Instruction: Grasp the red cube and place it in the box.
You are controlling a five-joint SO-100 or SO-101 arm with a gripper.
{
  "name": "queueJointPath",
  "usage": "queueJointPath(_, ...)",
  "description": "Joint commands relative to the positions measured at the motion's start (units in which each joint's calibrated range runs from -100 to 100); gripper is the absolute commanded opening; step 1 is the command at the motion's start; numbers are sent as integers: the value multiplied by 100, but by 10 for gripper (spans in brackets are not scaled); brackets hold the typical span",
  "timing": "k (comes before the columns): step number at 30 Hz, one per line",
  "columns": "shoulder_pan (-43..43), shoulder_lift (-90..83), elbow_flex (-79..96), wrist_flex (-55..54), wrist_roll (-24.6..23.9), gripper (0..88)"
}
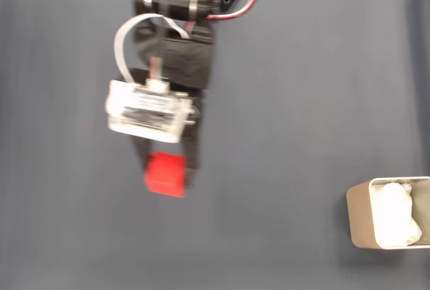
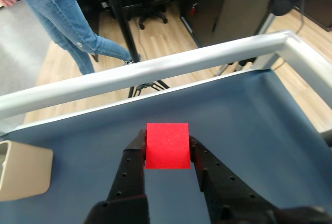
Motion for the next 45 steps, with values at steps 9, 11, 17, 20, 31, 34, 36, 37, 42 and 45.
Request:
queueJointPath(9, -1466, -416, -377, -279, 127, 0)
queueJointPath(11, -1651, -373, -377, -377, 181, 0)
queueJointPath(17, -2148, -156, -587, -533, 200, 0)
queueJointPath(20, -2375, 17, -779, -533, 205, 0)
queueJointPath(31, -3100, 832, -1764, -500, 215, 0)
queueJointPath(34, -3213, 1135, -2056, -500, 225, 0)
queueJointPath(36, -3256, 1343, -2257, -500, 234, 0)
queueJointPath(37, -3270, 1456, -2367, -500, 239, 0)
queueJointPath(42, -3284, 1932, -2814, -492, 259, 0)
queueJointPath(45, -3299, 2218, -3060, -492, 264, 0)
